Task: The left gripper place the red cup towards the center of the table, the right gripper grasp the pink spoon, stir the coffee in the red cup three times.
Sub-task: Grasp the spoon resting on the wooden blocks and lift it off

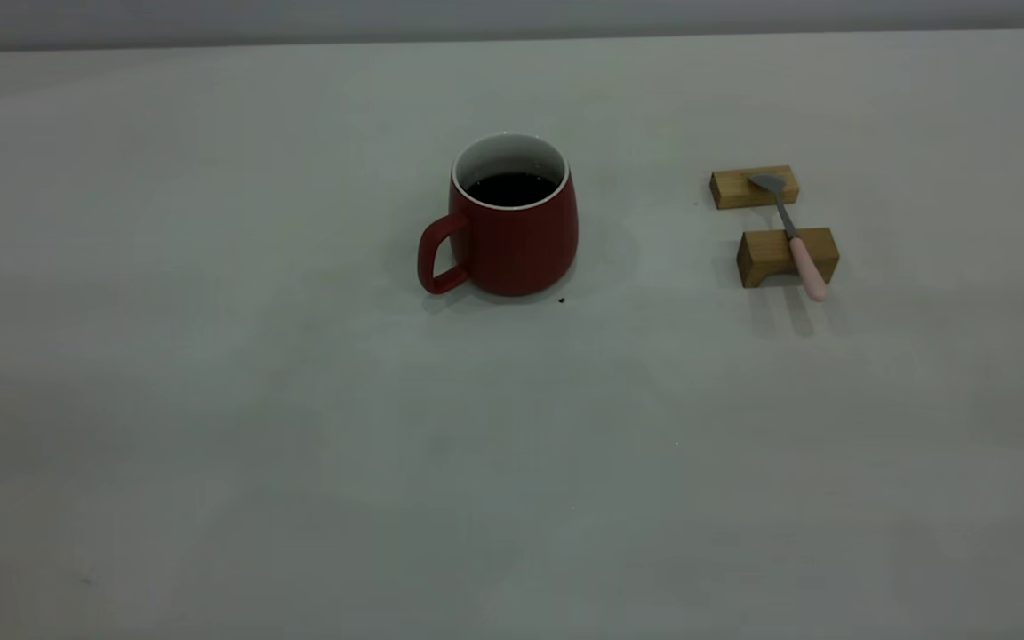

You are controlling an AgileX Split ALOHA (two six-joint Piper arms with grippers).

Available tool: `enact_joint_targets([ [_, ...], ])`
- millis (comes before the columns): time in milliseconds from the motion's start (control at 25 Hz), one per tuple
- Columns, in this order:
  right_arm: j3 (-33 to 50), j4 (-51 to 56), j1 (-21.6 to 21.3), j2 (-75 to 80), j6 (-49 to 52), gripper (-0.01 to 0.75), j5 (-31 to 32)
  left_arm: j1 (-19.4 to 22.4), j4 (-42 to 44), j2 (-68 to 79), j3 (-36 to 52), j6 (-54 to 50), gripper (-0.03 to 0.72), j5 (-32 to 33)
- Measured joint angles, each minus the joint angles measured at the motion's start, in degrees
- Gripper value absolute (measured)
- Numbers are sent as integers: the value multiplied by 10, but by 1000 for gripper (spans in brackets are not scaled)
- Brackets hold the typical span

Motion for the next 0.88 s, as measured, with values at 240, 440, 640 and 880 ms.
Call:
enact_joint_targets([
  [240, 0, 0, 0, 0, 1, 238, 0, 2, 0, -63, 3, 0, 500, 1],
  [440, 0, 2, 0, 0, 1, 238, 0, 63, 1, -120, 3, 0, 500, 1],
  [640, 0, 14, 0, 0, 0, 238, 0, 116, 1, -159, 3, 0, 500, 4],
  [880, -9, 55, 0, 27, -4, 272, -28, 118, 1, -159, 3, 0, 500, 4],
])
